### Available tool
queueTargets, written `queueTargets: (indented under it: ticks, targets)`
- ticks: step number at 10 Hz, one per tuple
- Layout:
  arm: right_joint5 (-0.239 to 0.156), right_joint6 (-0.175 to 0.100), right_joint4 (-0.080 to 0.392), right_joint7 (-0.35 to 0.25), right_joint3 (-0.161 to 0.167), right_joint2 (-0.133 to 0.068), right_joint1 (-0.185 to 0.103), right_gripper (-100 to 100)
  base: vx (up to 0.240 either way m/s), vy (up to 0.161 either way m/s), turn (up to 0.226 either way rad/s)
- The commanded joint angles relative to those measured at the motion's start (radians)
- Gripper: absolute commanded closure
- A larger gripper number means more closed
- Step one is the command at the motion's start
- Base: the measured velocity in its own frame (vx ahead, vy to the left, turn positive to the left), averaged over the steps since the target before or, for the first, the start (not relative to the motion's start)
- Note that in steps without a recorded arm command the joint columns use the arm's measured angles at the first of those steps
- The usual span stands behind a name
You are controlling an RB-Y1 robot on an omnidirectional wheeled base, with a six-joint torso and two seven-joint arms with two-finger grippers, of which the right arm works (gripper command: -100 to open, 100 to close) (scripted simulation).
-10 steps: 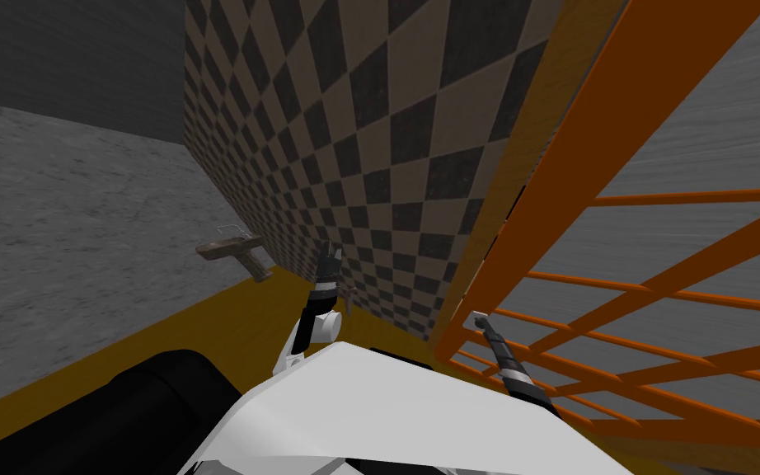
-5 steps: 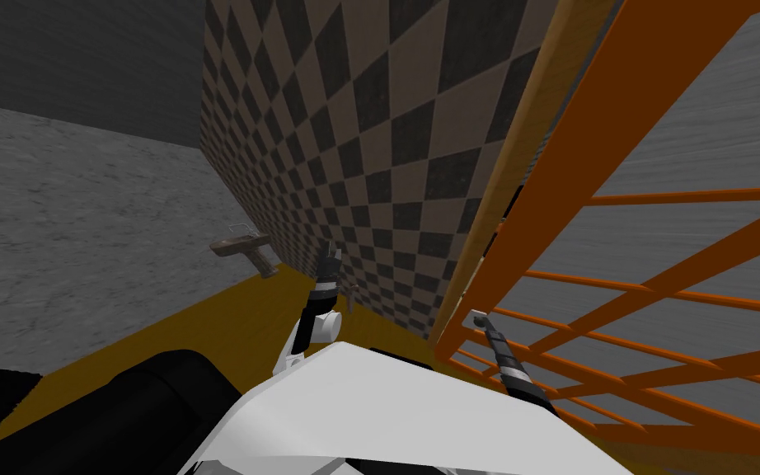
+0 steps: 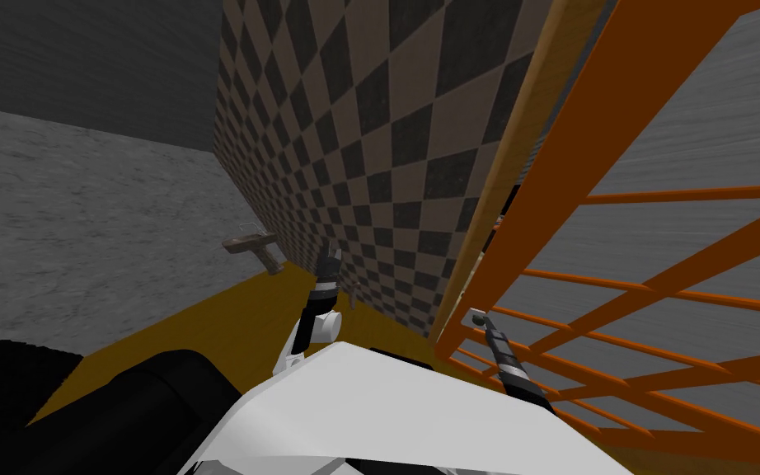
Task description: Pull the door open
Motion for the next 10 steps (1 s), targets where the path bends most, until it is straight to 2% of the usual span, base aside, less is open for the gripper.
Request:
queueTargets:
  ticks: [1, 4, 5, 6, 8, 9, 10]
  targets:
    - [-0.024, 0.006, -0.013, -0.05, 0.017, 0.008, -0.003, 100, -0.057, -0.024, 0.105]
    - [-0.042, 0.01, -0.015, -0.109, 0.025, 0.009, -0.005, 100, -0.042, -0.023, 0.045]
    - [-0.061, 0.015, -0.017, -0.148, 0.033, 0.011, -0.007, 100, -0.038, -0.016, 0.061]
    - [-0.061, 0.015, -0.017, -0.151, 0.033, 0.011, -0.007, 100, -0.03, -0.019, 0.035]
    - [-0.097, 0.024, -0.021, -0.217, 0.049, 0.014, -0.012, 100, -0.054, -0.019, 0.086]
    - [-0.097, 0.024, -0.021, -0.234, 0.049, 0.014, -0.012, 100, -0.048, -0.021, 0.031]
    - [-0.115, 0.028, -0.023, -0.267, 0.057, 0.015, -0.014, 100, -0.04, -0.012, 0.057]
